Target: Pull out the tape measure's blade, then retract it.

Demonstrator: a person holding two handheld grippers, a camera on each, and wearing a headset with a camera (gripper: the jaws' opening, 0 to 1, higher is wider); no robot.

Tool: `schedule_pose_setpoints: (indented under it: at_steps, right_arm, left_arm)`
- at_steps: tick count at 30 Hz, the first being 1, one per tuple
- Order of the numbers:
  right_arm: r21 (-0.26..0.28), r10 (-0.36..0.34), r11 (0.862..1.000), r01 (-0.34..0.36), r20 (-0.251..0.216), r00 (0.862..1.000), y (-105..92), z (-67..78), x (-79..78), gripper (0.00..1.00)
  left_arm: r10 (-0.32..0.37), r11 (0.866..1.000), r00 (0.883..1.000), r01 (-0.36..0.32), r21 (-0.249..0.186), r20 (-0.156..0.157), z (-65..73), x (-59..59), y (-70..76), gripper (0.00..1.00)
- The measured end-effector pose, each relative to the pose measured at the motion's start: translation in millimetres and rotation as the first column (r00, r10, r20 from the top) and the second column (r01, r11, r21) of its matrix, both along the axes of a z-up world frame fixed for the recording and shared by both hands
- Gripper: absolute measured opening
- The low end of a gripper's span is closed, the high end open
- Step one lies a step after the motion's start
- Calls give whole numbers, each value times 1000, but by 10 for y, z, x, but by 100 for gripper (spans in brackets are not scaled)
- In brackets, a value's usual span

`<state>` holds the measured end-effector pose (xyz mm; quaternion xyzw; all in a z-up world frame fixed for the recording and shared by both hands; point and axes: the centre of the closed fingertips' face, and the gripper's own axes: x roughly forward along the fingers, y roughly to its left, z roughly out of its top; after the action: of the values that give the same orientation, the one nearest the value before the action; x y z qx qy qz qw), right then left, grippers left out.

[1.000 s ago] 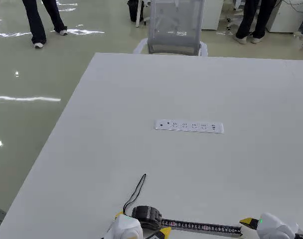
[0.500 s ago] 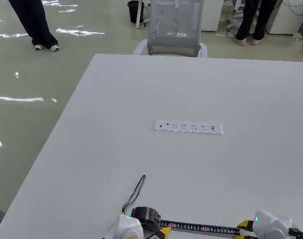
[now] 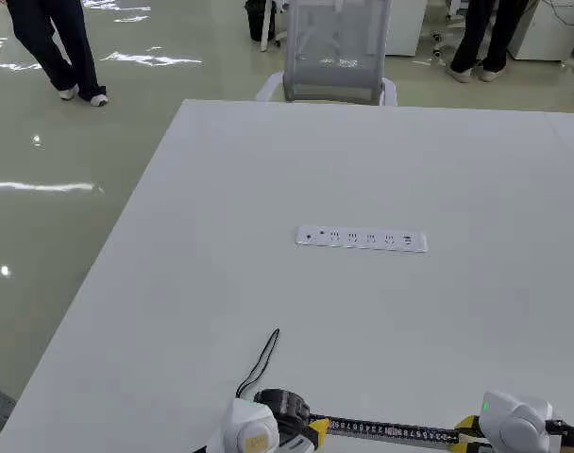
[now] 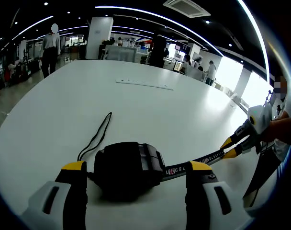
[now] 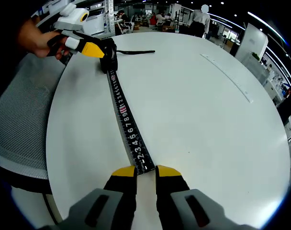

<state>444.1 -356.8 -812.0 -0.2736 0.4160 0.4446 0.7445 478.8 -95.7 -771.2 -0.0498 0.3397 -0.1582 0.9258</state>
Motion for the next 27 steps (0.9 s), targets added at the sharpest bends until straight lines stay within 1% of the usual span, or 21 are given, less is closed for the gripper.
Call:
schedule_pose_setpoints:
  at_steps: [3,4,5,8,10,12,15,17,18,19,20,22,23,25,27]
  right_arm:
    - [-2,-2,1000,2,-1,1000,5,3,-3,14]
    - [-3,-2,1000,2,-1,1000,6,4,-6,14]
    - [-3,-7,1000,7,-3,1000,10,11,-7,14]
    - [-5,-9,1000,9,-4,1000,7,6,-4,14]
    - [-4,-11,1000,11,-5,1000,4,-4,-2,14]
    - [-5,-13,1000,13,-6,1000,8,2,-4,14]
    - [-5,-15,1000,15,-6,1000,4,-7,-2,14]
    - [-6,-17,1000,17,-6,1000,-1,-12,-2,14]
    - [-6,-18,1000,18,-6,1000,0,-10,-4,14]
    - [-6,-19,1000,19,-7,1000,0,-8,-5,14]
    - [-6,-20,1000,20,-7,1000,1,-7,-5,14]
    - [-7,-20,1000,20,-8,1000,-1,-11,-5,14]
    - [-7,-20,1000,20,-8,1000,-2,-13,-5,14]
    - [-7,-21,1000,21,-8,1000,2,-4,-10,14]
    - [-6,-22,1000,22,-9,1000,-3,-14,-5,14]
  left_arm:
    - [16,1000,1000,-16,-9,-8,-17,24,-3,82]
    - [17,1000,1000,-17,-11,-13,-30,28,-5,80]
    - [18,1000,999,-18,-6,-27,-53,22,-9,79]
    - [29,1000,999,-29,-8,-29,-52,38,-3,79]
    - [37,999,998,-36,14,-43,-79,45,19,78]
    - [44,999,998,-43,23,-51,-111,58,34,76]
    - [66,998,996,-65,21,-57,-139,61,58,75]
    - [72,997,996,-71,22,-61,-153,67,57,75]
    - [68,997,996,-66,30,-65,-169,65,48,74]
    - [64,997,996,-61,43,-65,-185,65,50,74]
    - [65,997,996,-62,47,-59,-181,71,60,73]
    - [69,996,996,-66,59,-51,-174,80,81,67]
    - [64,997,997,-61,53,-47,-171,85,64,67]
    - [52,997,998,-49,63,-43,-167,80,59,66]
    - [47,997,998,-45,63,-39,-165,80,60,66]
